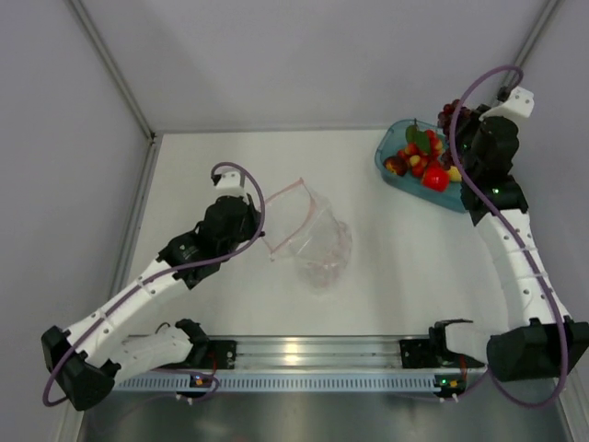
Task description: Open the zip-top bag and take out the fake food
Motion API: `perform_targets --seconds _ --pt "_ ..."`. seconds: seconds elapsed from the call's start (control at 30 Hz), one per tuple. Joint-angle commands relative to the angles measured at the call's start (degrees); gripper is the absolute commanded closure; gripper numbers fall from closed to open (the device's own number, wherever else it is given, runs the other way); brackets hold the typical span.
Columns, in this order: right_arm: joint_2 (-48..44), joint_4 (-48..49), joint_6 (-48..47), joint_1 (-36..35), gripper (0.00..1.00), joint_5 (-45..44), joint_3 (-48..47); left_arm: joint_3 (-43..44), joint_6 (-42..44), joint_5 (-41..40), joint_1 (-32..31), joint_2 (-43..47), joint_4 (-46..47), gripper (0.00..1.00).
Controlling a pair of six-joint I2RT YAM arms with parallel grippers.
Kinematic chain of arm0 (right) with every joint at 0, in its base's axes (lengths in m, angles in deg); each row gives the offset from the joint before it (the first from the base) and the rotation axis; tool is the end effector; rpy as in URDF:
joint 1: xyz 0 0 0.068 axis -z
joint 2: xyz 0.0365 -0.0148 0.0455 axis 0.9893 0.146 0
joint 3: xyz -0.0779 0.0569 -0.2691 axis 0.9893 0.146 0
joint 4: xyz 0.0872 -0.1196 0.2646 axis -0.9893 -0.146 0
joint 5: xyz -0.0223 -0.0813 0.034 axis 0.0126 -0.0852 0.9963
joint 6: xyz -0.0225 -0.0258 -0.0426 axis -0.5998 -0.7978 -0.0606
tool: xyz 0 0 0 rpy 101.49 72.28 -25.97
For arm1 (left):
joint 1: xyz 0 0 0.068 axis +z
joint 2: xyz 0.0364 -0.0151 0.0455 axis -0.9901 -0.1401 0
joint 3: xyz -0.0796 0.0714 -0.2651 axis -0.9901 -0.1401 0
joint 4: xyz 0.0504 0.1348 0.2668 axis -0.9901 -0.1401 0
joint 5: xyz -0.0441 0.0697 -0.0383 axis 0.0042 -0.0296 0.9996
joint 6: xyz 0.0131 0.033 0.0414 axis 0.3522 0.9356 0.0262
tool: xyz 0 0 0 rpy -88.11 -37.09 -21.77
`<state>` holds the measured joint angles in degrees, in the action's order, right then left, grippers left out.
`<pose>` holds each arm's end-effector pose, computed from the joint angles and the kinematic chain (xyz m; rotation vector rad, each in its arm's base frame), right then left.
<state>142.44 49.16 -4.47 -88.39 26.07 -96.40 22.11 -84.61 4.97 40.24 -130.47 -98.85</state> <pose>0.2989 0.0235 0.4540 0.3900 1.5528 0.0469 0.2029 -0.1611 0.3318 -0.0884 2.0493 -0.3843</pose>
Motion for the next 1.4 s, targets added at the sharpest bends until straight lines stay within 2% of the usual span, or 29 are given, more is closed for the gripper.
perform_targets --seconds 0.0,0.17,0.3,0.4,0.67,0.87,1.1,1.3,1.37 --pt "2.6 0.4 5.0 5.9 1.0 2.1 -2.8 3.8 2.3 2.8 0.3 3.0 -2.4 1.0" --pt "10.3 -1.4 9.5 13.6 1.0 2.4 -3.7 6.2 3.9 2.3 0.2 4.4 -5.2 1.0" --pt "15.4 -1.7 14.4 17.2 1.0 1.1 -2.7 7.3 5.5 1.3 0.3 5.2 -6.8 1.0" --pt "19.7 1.6 16.6 19.7 1.0 2.7 -1.2 8.0 6.1 0.8 0.3 5.8 -7.9 1.0" --pt "30.1 2.6 15.5 21.6 1.0 3.5 -2.2 9.6 7.4 -1.6 0.3 9.2 -11.4 1.0" --pt "33.0 0.9 17.6 22.8 1.0 3.0 -1.5 13.9 8.8 -7.5 0.3 9.3 -15.6 1.0" --pt "37.1 -5.3 16.2 23.6 1.0 4.4 -9.0 17.4 9.9 -12.7 0.3 9.5 -19.3 1.0" --pt "35.4 -2.6 16.5 25.2 1.0 7.5 -6.5 19.3 10.9 -15.3 0.3 9.8 -20.6 1.0" --pt "36.2 -4.1 15.9 25.9 1.0 8.8 -8.2 19.5 11.0 -15.8 0.3 9.6 -20.7 1.0"
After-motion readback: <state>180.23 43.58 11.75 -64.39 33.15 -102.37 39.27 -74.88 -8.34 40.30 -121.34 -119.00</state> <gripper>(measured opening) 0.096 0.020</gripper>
